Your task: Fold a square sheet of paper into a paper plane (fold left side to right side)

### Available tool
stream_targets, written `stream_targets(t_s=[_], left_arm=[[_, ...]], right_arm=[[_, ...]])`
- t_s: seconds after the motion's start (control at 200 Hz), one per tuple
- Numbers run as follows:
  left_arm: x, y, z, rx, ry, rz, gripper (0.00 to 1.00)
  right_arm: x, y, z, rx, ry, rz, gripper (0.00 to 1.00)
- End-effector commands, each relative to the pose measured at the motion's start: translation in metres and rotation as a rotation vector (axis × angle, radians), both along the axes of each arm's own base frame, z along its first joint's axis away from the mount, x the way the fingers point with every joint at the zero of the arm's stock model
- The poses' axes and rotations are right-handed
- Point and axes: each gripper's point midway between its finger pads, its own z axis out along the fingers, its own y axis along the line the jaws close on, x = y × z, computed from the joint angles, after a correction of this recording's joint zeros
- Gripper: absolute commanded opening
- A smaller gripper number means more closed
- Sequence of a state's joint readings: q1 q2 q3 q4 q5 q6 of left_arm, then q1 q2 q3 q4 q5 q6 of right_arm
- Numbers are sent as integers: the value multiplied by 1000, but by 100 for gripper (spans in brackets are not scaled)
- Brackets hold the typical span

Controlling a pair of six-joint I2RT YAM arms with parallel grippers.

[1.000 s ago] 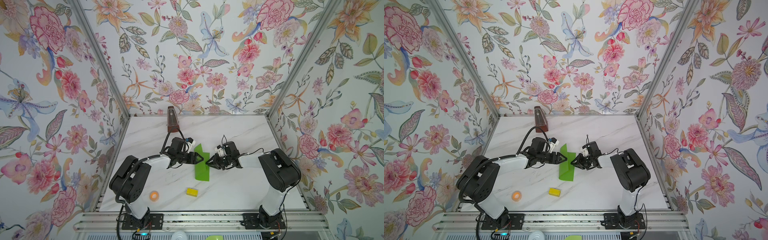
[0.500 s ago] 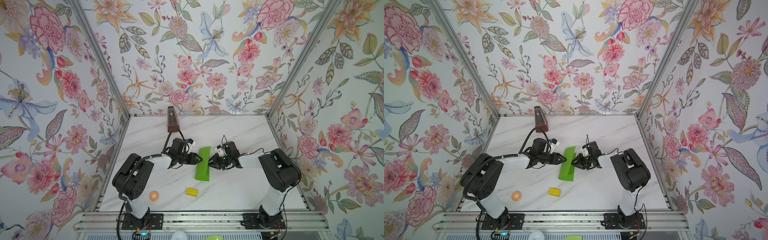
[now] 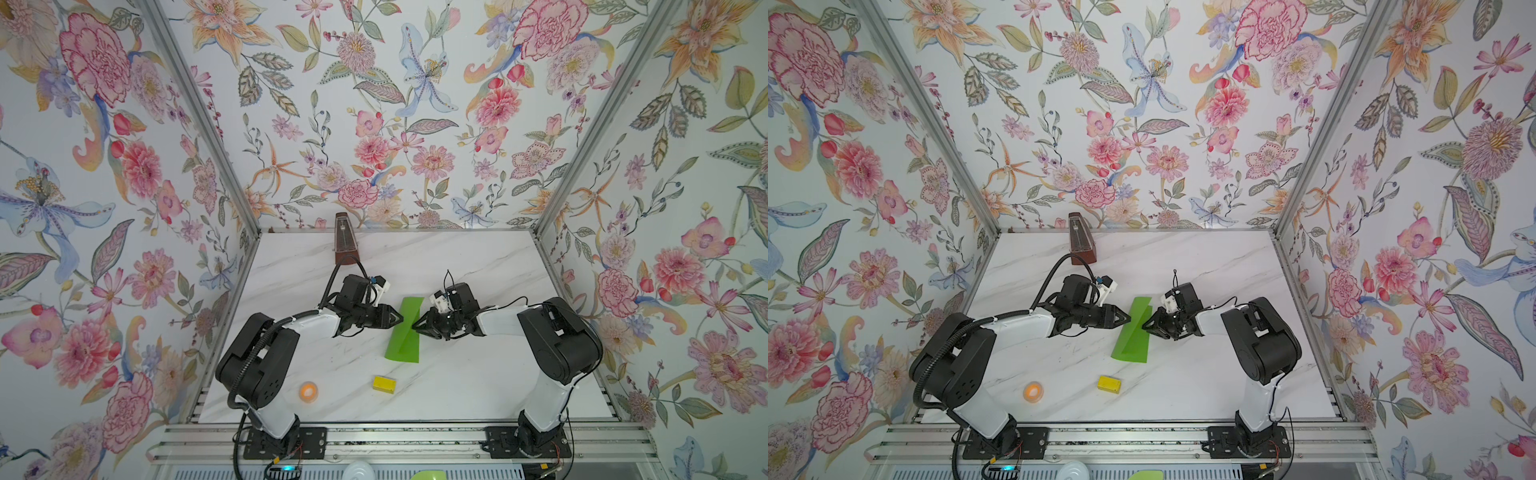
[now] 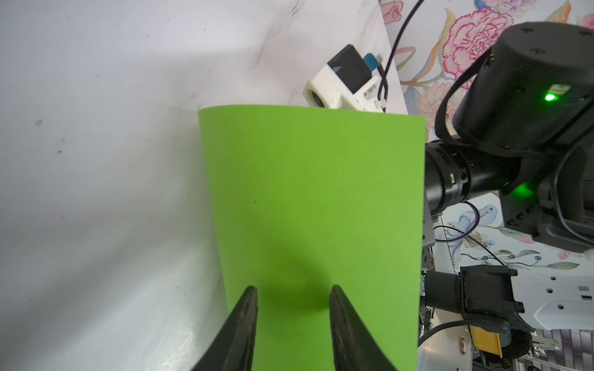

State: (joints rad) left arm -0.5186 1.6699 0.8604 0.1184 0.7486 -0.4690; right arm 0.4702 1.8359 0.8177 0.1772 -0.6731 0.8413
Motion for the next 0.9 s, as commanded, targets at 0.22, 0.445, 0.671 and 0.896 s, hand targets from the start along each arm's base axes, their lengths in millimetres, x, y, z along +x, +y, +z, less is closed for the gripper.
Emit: stream_targets(t_s=[0.22,0.445,0.671,0.896], left_arm=[[-10,-5,12,-26,1,-25,26],[-10,-5,6,-14,8,-21,19],[1,-12,-3,-43,16,-3,16],[12,-15,-17,-44,32,30,15]], right_arm=[[-4,-9,-9,-58,22,-11,25],[-4,-10,-10,-61,27,-12,25],[-3,-8,-5,-53,15,-9,24],[-3,-9,-5,-56,17,-9,25]])
